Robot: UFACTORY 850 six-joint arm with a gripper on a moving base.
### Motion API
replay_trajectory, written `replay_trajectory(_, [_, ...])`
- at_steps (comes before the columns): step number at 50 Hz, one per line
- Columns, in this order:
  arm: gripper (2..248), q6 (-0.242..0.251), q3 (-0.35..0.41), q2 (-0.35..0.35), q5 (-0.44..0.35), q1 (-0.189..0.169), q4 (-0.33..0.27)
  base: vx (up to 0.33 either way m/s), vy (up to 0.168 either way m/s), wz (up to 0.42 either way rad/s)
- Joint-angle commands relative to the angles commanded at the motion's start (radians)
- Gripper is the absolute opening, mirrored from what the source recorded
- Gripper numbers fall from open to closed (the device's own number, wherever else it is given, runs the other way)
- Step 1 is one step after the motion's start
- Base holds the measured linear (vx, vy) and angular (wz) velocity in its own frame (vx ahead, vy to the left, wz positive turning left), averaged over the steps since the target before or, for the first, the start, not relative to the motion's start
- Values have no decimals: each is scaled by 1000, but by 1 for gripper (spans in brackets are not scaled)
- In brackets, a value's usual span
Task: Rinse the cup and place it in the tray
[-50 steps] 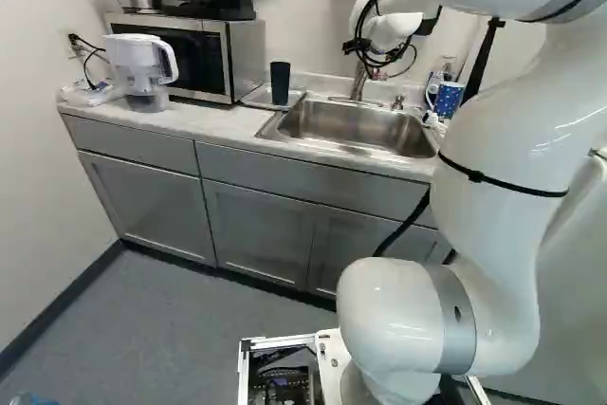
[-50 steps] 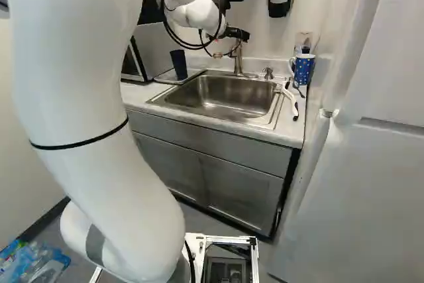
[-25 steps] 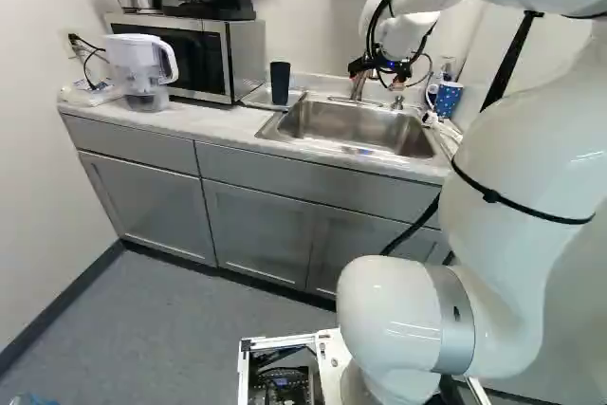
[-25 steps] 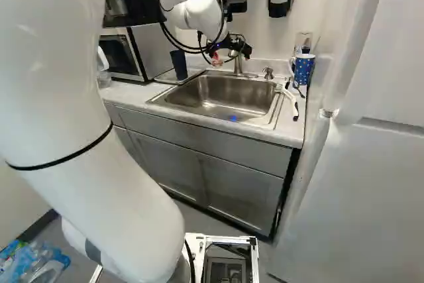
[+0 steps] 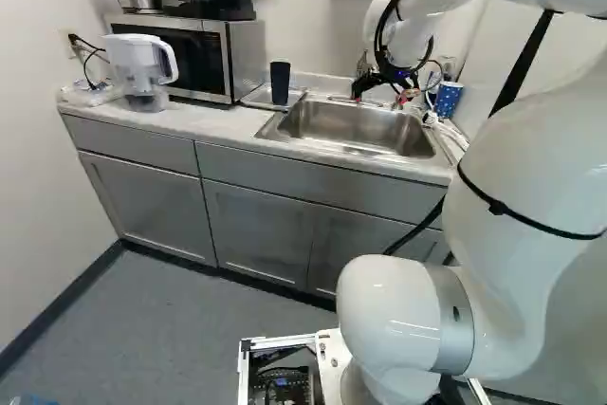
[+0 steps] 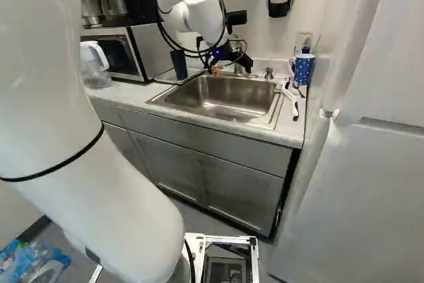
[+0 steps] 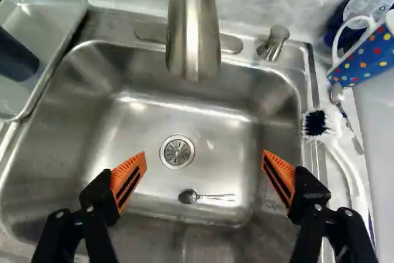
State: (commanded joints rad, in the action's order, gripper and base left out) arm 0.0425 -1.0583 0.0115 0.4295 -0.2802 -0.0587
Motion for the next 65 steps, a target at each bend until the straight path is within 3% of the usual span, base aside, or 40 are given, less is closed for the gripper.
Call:
replay_trajectory(9, [247,0,0,0,90,0,27,0,0,0])
replay_trajectory(65, [247,0,0,0,89,0,27,0,0,0])
